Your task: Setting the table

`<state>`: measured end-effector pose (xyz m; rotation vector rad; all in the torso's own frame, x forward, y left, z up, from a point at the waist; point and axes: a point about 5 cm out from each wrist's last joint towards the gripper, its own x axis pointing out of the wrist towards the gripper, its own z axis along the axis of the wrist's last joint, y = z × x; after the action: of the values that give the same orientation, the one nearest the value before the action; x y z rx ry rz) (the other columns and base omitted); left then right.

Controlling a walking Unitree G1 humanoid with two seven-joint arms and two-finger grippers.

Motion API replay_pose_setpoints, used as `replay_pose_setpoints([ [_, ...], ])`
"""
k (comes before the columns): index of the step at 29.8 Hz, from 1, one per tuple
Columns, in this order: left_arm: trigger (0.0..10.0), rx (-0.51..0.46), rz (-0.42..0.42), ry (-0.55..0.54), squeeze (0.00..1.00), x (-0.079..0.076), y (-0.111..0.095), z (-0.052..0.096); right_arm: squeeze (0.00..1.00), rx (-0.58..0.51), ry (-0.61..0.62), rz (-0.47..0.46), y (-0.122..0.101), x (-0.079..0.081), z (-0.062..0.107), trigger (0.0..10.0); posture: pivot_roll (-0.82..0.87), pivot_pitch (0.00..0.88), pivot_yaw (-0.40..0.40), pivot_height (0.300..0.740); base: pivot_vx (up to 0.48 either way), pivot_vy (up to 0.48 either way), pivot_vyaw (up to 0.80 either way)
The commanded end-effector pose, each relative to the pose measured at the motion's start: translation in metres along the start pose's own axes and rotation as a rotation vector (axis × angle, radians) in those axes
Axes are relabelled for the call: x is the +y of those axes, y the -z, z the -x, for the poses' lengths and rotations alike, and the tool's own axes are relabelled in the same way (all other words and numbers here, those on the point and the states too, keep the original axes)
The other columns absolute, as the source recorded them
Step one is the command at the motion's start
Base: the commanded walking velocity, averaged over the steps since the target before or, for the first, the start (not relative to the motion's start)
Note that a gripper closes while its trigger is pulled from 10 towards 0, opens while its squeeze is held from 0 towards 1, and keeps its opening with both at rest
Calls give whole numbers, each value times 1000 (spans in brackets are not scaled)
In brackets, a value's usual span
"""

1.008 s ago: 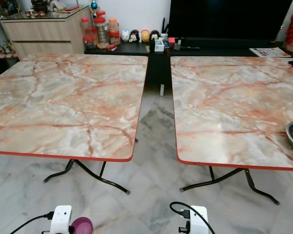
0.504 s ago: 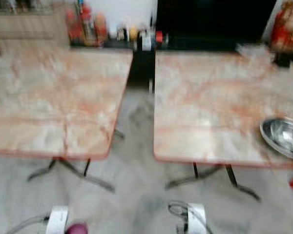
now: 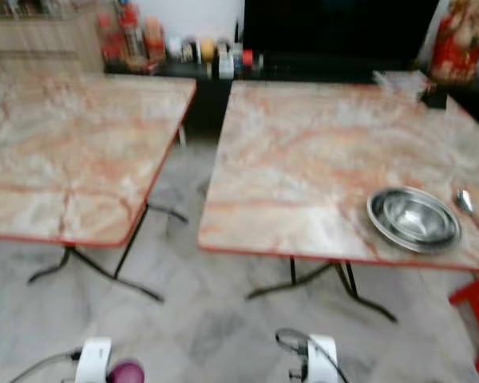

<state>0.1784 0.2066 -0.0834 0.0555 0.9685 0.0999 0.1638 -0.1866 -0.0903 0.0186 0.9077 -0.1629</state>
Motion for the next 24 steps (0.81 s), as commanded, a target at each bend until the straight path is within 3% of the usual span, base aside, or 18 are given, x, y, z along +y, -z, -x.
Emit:
replay_pose_setpoints([
  [1, 10000, -3, 10, 11, 0, -6, -2, -1, 0, 5, 28, -8, 2, -9, 1, 10000, -27, 0, 4, 740, 0, -394, 0],
  [24, 10000, -11, 9, 25, 0, -8, -3, -1, 0, 2, 37, -23, 3, -10, 1, 10000, -36, 0, 7, 740, 0, -391, 0],
])
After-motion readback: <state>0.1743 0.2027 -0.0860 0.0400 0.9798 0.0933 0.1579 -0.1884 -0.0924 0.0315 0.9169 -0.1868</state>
